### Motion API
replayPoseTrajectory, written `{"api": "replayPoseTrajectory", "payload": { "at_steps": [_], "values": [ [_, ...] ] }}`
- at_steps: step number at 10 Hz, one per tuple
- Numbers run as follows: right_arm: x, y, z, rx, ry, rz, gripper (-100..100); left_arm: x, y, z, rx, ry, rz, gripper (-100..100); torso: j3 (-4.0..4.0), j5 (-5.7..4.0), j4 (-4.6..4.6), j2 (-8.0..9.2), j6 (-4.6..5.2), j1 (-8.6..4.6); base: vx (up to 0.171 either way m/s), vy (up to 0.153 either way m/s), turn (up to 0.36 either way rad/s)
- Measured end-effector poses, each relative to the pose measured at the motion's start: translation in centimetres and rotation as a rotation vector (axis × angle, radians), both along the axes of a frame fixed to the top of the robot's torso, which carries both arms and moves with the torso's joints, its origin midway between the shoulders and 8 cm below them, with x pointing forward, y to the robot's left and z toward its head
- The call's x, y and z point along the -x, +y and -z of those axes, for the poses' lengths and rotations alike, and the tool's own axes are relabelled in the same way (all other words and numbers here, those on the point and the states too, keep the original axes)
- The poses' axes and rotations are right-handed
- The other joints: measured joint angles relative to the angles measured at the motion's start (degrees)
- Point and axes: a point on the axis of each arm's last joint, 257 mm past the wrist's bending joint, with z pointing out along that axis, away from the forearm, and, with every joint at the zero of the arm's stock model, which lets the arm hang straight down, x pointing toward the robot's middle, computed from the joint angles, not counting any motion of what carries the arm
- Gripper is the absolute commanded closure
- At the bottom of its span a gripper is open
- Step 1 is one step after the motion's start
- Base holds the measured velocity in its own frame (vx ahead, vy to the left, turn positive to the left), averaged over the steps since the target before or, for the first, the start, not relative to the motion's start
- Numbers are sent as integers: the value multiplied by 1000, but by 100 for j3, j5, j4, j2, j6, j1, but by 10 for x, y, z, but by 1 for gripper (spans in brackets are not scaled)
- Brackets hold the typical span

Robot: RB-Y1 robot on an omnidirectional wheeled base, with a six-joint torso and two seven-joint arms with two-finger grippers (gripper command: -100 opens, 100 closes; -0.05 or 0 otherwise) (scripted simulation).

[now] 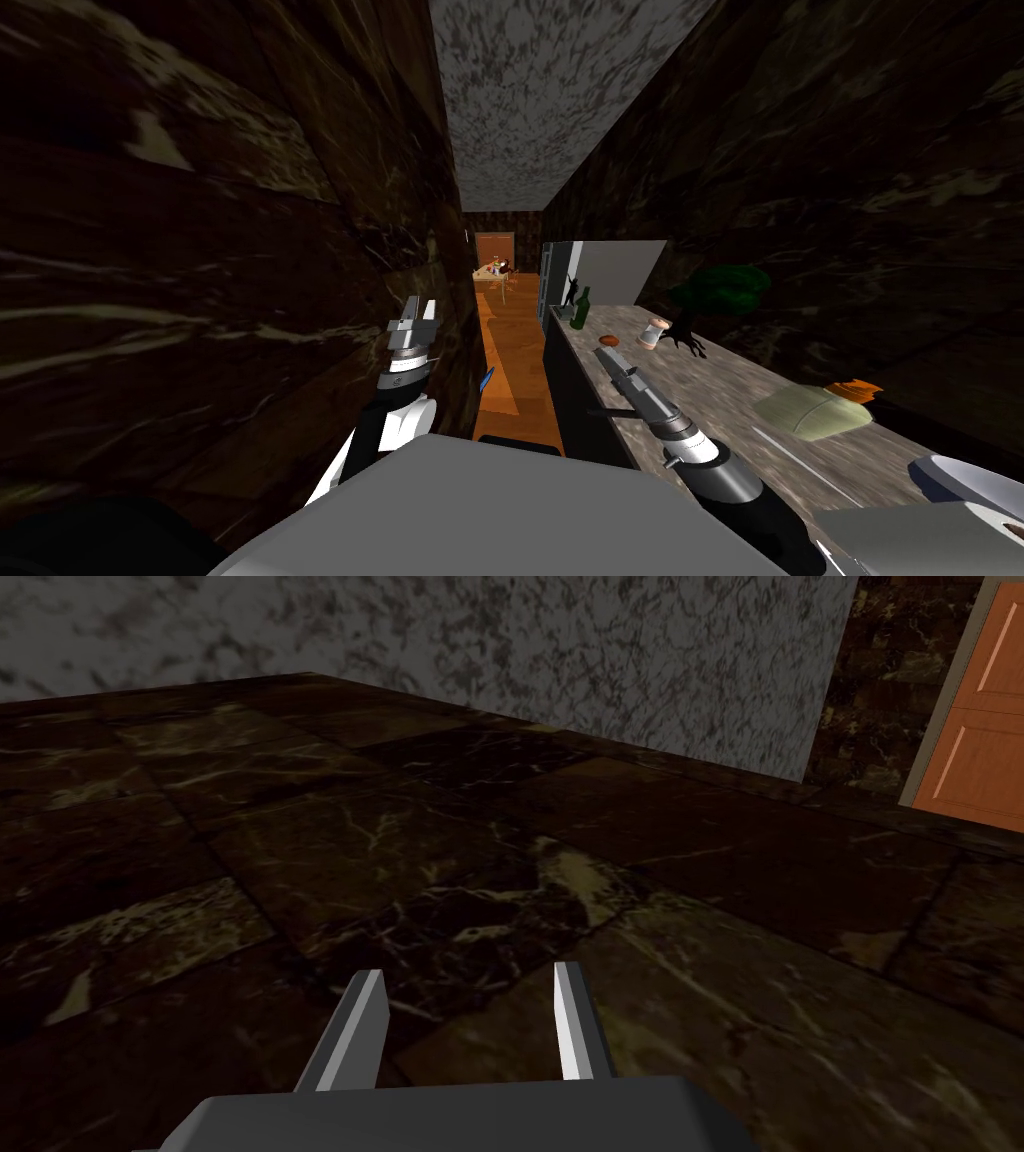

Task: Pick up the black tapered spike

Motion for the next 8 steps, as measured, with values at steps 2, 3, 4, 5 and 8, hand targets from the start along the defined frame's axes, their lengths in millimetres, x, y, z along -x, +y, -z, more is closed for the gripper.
{"api": "replayPoseTrajectory", "payload": {
  "at_steps": [2,3,4,5,8],
  "values": [
    [6,4,11,70,18,-17,-100,0,0,0,0,0,0,0,5,1,2,7,1,3,46,4,-7],
    [7,8,14,108,23,-29,-100,0,0,0,0,0,0,0,3,1,1,4,0,4,75,-1,-4],
    [12,11,22,155,41,-46,-100,0,0,0,0,0,0,0,-1,1,0,-3,1,2,63,-3,-3],
    [15,13,28,195,49,-59,-100,0,0,0,0,0,0,0,-1,0,0,-2,0,1,24,0,2],
    [25,21,42,304,74,-96,-100,0,0,0,0,0,0,0,2,1,1,4,0,4,41,3,-3]
  ]
}}
